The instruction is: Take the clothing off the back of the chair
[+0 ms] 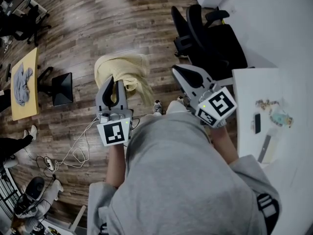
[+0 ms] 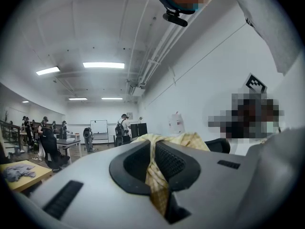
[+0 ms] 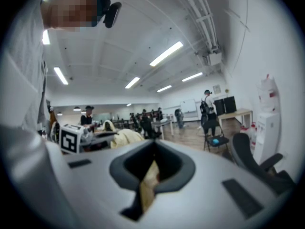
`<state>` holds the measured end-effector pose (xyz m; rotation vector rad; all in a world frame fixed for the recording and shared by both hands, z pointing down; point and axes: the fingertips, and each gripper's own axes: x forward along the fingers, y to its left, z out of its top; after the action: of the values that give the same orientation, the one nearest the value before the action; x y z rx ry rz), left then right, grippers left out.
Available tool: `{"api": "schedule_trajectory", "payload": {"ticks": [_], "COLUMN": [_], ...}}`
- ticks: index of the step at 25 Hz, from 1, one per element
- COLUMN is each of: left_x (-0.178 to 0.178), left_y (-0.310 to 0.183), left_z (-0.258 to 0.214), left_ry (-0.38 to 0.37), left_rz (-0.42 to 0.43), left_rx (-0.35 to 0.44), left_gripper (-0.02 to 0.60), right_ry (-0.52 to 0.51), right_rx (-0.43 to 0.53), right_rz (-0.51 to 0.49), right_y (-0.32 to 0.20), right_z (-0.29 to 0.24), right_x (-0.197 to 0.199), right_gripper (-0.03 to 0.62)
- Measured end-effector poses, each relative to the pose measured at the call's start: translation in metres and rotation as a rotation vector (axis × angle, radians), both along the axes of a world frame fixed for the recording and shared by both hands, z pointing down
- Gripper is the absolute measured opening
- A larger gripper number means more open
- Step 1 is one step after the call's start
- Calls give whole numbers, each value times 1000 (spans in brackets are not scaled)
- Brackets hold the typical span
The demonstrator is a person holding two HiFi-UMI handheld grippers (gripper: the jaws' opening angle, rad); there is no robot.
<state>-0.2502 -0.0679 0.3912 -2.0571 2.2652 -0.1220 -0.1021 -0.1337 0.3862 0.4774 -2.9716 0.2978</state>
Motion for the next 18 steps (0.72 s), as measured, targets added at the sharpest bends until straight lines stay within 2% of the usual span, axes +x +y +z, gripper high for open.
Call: {"api": "schedule_trajectory", "payload": {"ticks": [18], "left_x": [6], "left_y": [12], "left_z": [23], "left_ry": [24], "left_rz": [1], "left_rx": [-54], "left_gripper": [55], "right_ry": [1], "right_rx": [10], "right_rz": [-30], "right_y": [5], "right_z": [5], "right_x": [-3], "right_gripper": [33]}}
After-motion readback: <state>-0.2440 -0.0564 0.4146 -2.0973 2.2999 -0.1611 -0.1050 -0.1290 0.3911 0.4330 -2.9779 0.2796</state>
